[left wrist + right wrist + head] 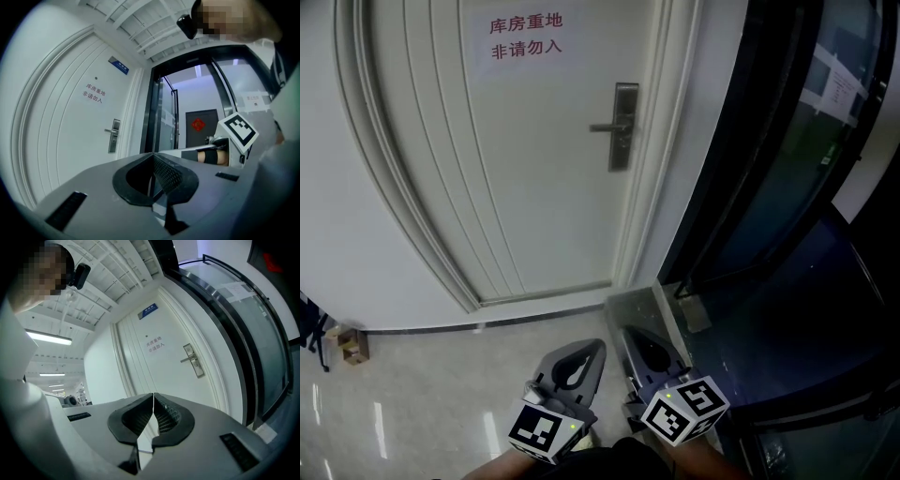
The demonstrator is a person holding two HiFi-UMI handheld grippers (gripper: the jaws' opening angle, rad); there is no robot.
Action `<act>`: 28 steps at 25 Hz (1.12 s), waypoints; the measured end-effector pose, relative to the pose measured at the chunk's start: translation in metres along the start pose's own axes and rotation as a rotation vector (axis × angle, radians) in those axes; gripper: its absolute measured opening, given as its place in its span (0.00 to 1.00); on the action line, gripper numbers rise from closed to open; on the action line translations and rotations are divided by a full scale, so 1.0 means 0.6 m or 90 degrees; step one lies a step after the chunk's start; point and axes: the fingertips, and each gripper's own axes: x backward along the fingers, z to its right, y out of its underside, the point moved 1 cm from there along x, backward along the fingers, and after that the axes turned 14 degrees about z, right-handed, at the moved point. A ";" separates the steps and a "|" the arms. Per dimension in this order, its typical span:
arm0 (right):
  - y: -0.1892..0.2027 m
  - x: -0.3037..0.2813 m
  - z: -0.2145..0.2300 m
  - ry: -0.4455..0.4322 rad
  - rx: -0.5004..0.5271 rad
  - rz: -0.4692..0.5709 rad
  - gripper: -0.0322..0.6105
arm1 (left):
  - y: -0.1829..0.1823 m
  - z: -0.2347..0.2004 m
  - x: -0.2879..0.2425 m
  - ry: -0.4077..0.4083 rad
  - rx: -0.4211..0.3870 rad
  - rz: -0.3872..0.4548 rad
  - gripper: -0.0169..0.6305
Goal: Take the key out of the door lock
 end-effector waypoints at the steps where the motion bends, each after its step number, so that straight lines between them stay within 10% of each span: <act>1: 0.001 -0.009 0.004 0.002 0.000 -0.001 0.07 | 0.001 -0.006 -0.006 0.003 0.002 -0.001 0.03; 28: -0.061 -0.328 0.272 -0.070 0.016 -0.017 0.08 | 0.056 -0.190 -0.367 -0.063 -0.031 0.013 0.03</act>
